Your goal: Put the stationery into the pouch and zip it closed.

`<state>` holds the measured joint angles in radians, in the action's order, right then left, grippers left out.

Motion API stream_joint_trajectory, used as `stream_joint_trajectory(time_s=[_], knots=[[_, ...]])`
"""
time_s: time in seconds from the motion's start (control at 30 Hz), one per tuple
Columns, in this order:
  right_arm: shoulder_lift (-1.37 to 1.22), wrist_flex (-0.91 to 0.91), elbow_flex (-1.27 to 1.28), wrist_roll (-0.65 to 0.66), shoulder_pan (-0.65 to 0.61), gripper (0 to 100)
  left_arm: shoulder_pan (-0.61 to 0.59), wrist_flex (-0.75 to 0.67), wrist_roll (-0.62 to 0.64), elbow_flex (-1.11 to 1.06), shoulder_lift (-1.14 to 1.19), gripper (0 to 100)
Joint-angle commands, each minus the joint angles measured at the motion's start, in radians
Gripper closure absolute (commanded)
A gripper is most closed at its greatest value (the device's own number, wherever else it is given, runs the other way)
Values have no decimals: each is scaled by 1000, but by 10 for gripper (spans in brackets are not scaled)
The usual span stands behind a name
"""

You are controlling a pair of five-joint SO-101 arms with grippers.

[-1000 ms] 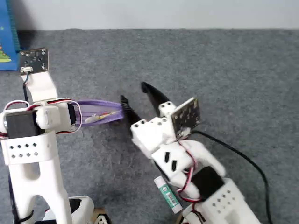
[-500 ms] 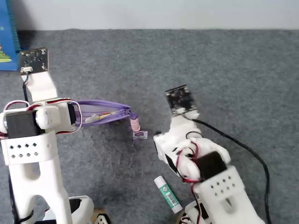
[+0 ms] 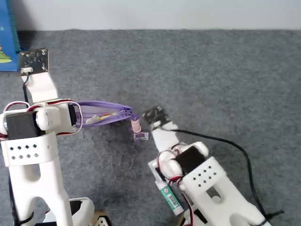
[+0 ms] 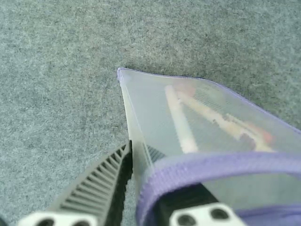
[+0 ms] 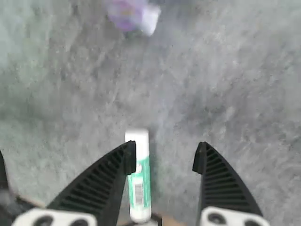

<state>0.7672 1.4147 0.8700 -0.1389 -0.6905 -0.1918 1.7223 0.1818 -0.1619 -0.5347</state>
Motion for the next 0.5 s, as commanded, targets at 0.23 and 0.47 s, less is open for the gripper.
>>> stream_joint_trajectory(time_s=[0.23, 0.47], knots=[[-117, -56, 84, -14, -97, 805, -5, -28, -8, 4, -3, 989], [-203, -283, 216, -23, -177, 805, -5, -28, -8, 4, -3, 989]])
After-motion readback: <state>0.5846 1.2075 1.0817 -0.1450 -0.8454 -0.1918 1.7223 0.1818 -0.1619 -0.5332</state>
